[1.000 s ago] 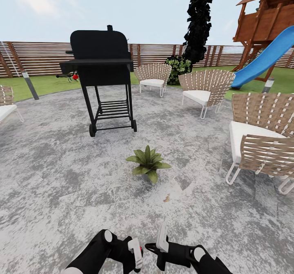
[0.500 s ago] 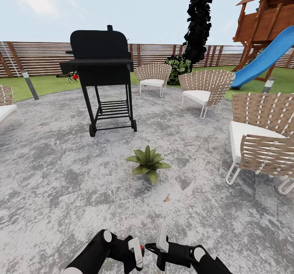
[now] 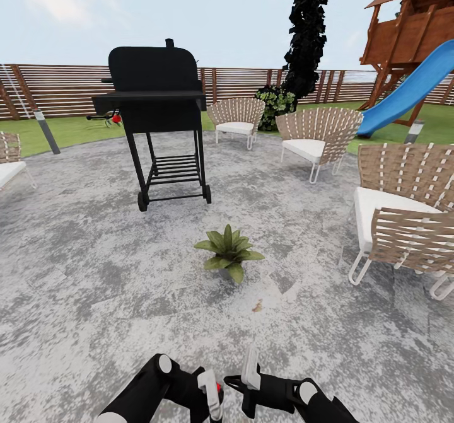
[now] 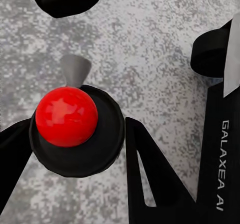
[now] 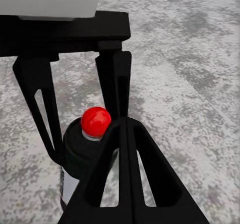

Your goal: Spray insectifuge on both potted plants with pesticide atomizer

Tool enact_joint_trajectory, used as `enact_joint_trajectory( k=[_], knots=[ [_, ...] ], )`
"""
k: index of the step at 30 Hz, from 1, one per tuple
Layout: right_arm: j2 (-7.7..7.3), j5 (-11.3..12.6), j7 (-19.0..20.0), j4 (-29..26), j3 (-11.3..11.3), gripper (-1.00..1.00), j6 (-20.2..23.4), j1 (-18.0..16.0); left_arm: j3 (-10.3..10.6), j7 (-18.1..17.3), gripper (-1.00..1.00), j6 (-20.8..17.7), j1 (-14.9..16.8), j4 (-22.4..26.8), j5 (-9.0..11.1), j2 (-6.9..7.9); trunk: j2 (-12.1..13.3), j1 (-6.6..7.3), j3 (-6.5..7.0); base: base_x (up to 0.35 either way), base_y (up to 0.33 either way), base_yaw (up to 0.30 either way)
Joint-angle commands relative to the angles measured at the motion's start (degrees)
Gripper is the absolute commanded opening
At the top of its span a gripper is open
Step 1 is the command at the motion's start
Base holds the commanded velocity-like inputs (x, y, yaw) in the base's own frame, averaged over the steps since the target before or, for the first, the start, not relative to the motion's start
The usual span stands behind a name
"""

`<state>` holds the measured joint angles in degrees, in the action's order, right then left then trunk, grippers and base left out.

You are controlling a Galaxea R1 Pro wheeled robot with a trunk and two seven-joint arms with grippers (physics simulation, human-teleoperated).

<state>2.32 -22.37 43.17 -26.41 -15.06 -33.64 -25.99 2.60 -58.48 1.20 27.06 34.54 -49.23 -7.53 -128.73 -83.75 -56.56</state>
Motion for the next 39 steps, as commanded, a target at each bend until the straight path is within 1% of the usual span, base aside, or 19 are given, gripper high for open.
enact_joint_trajectory(
  k=[1, 3, 6, 7, 9, 24, 25, 28, 30, 32, 33, 36, 37, 38, 39],
  knots=[
    [0.02, -0.35, -0.02, 0.0, 0.03, -1.0, -0.19, -0.02, -0.04, -0.14, -1.0, 0.13, 0.01, 0.13, -0.35, -0.02, -0.02, 0.01, -0.05, 0.0, 0.0, 0.0],
    [0.04, -0.33, -0.02, 0.01, 0.03, -1.0, -0.19, -0.04, -0.1, -0.04, -1.0, 0.13, 0.01, 0.22, -0.31, -0.02, -0.02, 0.01, -0.05, 0.0, 0.0, 0.0],
    [0.04, -0.33, -0.02, 0.03, 0.03, -1.0, -0.19, -0.03, -0.05, 0.07, -1.0, 0.15, 0.01, 0.32, 1.16, 0.04, -0.02, 0.01, -0.05, 0.0, 0.0, 0.0],
    [0.05, -0.34, -0.02, 0.03, 0.03, -1.0, -0.19, -0.03, 0.04, 0.07, -1.0, 0.18, 0.01, 0.34, 1.97, 0.09, -0.02, 0.01, -0.05, 0.0, 0.0, 0.0],
    [0.03, -0.31, -0.02, 0.04, 0.03, -1.0, -0.19, -0.02, 0.11, 0.04, -1.0, 0.21, 0.01, 0.35, 2.71, 0.14, -0.02, 0.01, -0.05, 0.0, 0.0, 0.0],
    [0.05, -0.36, -0.02, 0.04, 0.03, -1.0, -0.19, -0.04, 0.08, -0.25, -1.0, 0.3, 0.01, 0.43, 3.19, -0.01, -0.02, 0.01, -0.05, 0.0, 0.0, 0.0],
    [0.04, -0.37, -0.02, 0.04, 0.03, -1.0, -0.19, -0.02, 0.12, -0.27, -1.0, 0.3, 0.01, 0.49, 3.68, 0.05, -0.02, 0.01, -0.05, 0.0, 0.0, 0.0],
    [0.0, -0.34, -0.02, 0.04, 0.03, -1.0, -0.19, -0.02, 0.48, 0.02, -1.0, 0.3, 0.01, -0.1, 3.56, 0.38, -0.02, 0.01, -0.05, 0.0, 0.0, 0.0],
    [-0.01, -0.38, -0.02, 0.04, 0.03, -1.0, -0.19, -0.04, 0.47, 0.19, -1.0, 0.28, 0.01, -0.22, 3.18, 1.13, -0.02, 0.01, -0.05, 0.0, 0.0, 0.0],
    [-0.02, -0.39, -0.02, 0.04, 0.03, -1.0, -0.19, -0.03, 0.42, 0.2, -1.0, 0.23, 0.01, -0.25, 3.04, 2.95, -0.02, 0.01, -0.05, 0.0, 0.0, 0.0],
    [-0.02, -0.39, -0.02, 0.04, 0.03, -1.0, -0.19, -0.03, 0.41, 0.21, -1.0, 0.22, 0.01, -0.26, 3.03, 3.58, -0.02, 0.01, -0.05, 0.0, 0.0, 0.0],
    [-0.03, -0.4, -0.02, 0.07, 0.03, -1.0, -0.19, -0.02, 0.32, 0.23, -1.0, 0.17, -0.06, -0.26, 3.0, 6.59, -0.02, 0.01, -0.05, 0.0, 0.0, 0.0],
    [-0.03, -0.4, -0.02, 0.09, 0.03, -1.0, -0.19, -0.02, 0.32, 0.24, -1.0, 0.18, -0.07, -0.26, 3.0, 7.14, -0.02, 0.01, -0.05, 0.0, 0.0, 0.0],
    [-0.03, -0.4, -0.02, 0.11, 0.03, -1.0, -0.19, -0.02, 0.31, 0.27, -1.0, 0.2, -0.07, -0.26, 3.0, 8.08, -0.02, 0.01, -0.05, 0.0, 0.0, 0.0],
    [-0.04, -0.4, -0.03, 0.12, 0.03, -1.0, -0.19, -0.02, 0.24, 0.28, -1.0, 0.2, -0.07, -0.26, 3.0, 8.72, -0.02, 0.01, -0.05, 0.0, 0.0, 0.0]
  ],
)
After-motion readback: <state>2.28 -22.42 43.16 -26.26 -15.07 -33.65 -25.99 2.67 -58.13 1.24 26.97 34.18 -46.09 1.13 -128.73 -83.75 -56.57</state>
